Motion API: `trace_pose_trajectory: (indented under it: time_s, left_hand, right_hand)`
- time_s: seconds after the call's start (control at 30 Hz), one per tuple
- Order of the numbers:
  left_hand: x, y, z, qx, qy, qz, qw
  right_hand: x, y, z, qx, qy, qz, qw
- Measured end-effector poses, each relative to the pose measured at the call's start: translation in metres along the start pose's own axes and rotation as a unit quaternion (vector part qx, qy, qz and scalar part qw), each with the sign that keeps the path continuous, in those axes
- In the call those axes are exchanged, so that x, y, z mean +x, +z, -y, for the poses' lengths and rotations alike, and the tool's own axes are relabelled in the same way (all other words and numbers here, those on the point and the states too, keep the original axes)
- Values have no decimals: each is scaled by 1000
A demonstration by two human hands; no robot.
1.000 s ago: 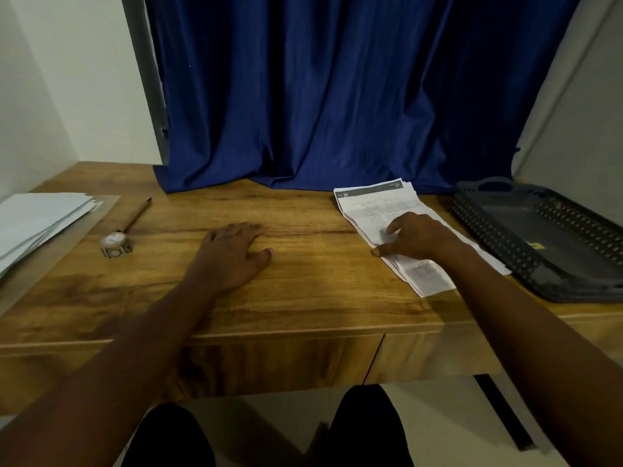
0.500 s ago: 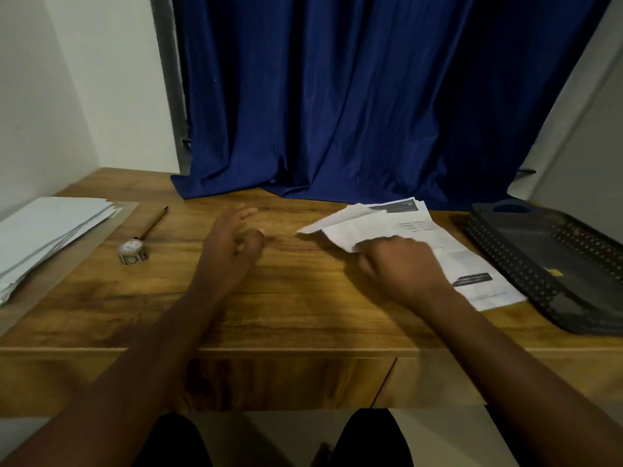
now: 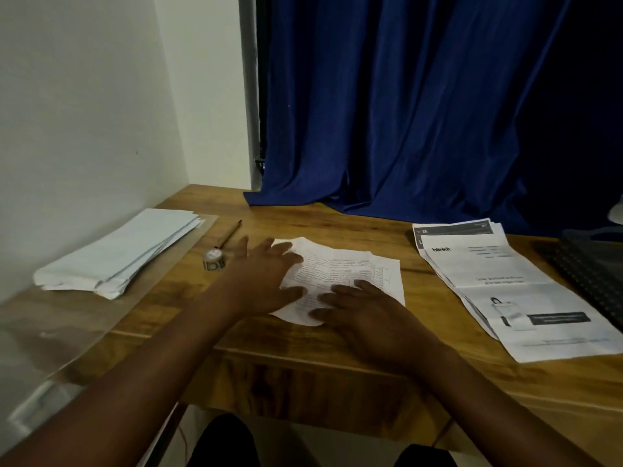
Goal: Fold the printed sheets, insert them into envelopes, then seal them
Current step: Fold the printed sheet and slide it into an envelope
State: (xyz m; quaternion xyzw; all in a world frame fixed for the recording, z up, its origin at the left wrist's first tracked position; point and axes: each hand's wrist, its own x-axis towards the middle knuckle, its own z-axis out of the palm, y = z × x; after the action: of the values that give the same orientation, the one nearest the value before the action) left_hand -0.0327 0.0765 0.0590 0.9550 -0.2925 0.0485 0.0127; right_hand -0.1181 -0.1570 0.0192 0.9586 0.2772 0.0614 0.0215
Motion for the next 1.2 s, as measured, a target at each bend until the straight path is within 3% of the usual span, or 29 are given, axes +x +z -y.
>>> trace_pose_trajectory:
  time_s: [0.07,0.13,0.3,0.4,0.47,0.6,0.97,1.2]
  left_hand:
    - [4,12,5,28,12,57,998]
    - [9,20,4,11,17,64,998]
    - [29,26,-11,-8,1,-26,1000]
    - [44,32,-22,-33,9,-54,998]
    - [52,38,-25,-50,1,-33,998]
    - [58,55,-26,-77,-23,51,995]
    - [67,66,-7,-61,-26,23,998]
    - [76,70,1,-53,-56,36,996]
  right_hand:
    - [-7,-2,-6,36,0,3,999]
    - [-15,-7,-14,76,8,2,997]
    - [-26,-18,-34,147,75,-5,986]
    - [-14,-18,-37,131,148,-81,977]
    - [3,-16,-39,118,189,-114,968]
    - [42,-5,-37,148,240,-73,957]
    - [106,30,-39,175,234,-12,956]
    - [97,37,-89,95,240,32,966]
